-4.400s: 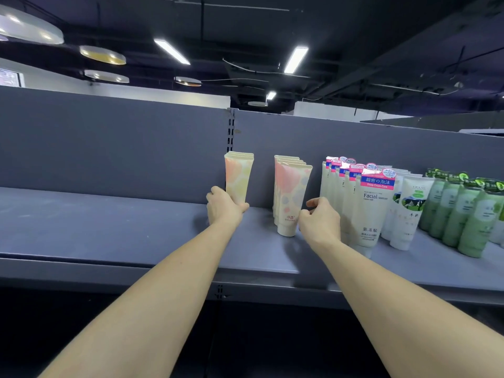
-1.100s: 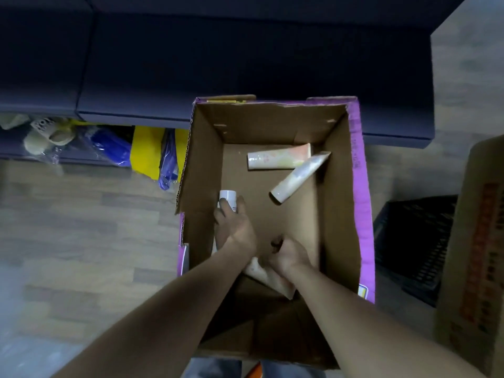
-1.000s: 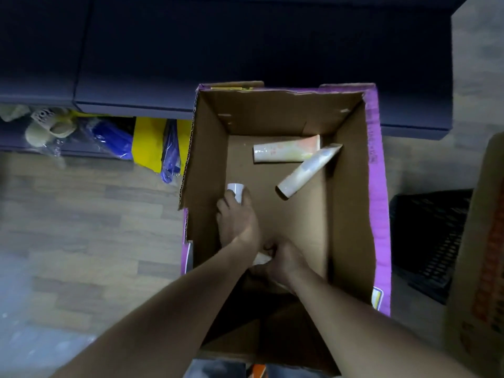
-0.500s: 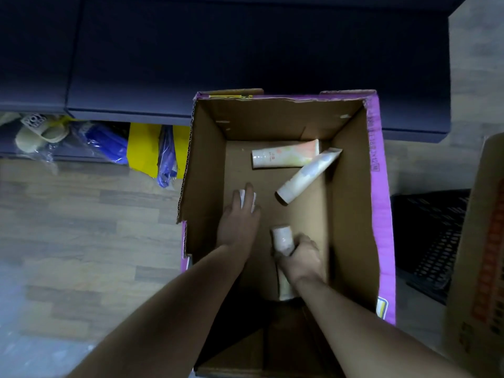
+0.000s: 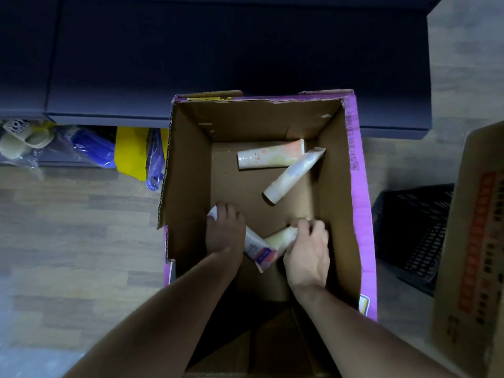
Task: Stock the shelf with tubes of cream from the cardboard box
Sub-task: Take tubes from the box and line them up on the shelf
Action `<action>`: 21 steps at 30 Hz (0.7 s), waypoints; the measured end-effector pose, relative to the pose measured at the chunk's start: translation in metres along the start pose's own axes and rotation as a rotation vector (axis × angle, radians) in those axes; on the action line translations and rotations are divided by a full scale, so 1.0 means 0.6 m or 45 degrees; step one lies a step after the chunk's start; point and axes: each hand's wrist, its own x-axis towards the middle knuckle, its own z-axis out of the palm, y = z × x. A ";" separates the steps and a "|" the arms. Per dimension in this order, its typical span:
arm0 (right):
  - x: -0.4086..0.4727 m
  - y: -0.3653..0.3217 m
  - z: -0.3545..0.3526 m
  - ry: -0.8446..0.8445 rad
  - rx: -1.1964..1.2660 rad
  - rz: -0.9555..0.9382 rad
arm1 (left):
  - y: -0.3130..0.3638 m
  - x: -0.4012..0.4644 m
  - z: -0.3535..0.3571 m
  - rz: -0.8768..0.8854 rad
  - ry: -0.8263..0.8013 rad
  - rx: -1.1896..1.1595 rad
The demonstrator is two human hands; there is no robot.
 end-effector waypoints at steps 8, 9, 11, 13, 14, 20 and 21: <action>0.010 0.016 0.024 -0.016 -0.326 -0.229 | -0.009 0.009 0.003 -0.198 0.083 -0.415; 0.009 0.014 0.026 -0.001 -0.330 -0.206 | -0.009 0.013 -0.002 -0.300 0.049 -0.518; 0.009 0.012 0.026 -0.007 -0.358 -0.092 | -0.004 0.017 -0.006 -0.346 0.028 -0.565; 0.009 0.010 0.023 -0.115 -0.319 0.063 | 0.000 0.013 -0.006 -0.303 0.070 -0.595; 0.007 0.007 0.022 -0.200 -0.269 0.140 | 0.002 0.010 -0.005 -0.298 0.088 -0.646; 0.002 -0.007 0.027 -0.419 -0.136 0.319 | 0.031 -0.014 0.007 -0.391 -0.007 -0.828; 0.002 -0.007 0.026 -0.423 -0.137 0.328 | 0.034 -0.016 0.010 -0.379 -0.033 -0.831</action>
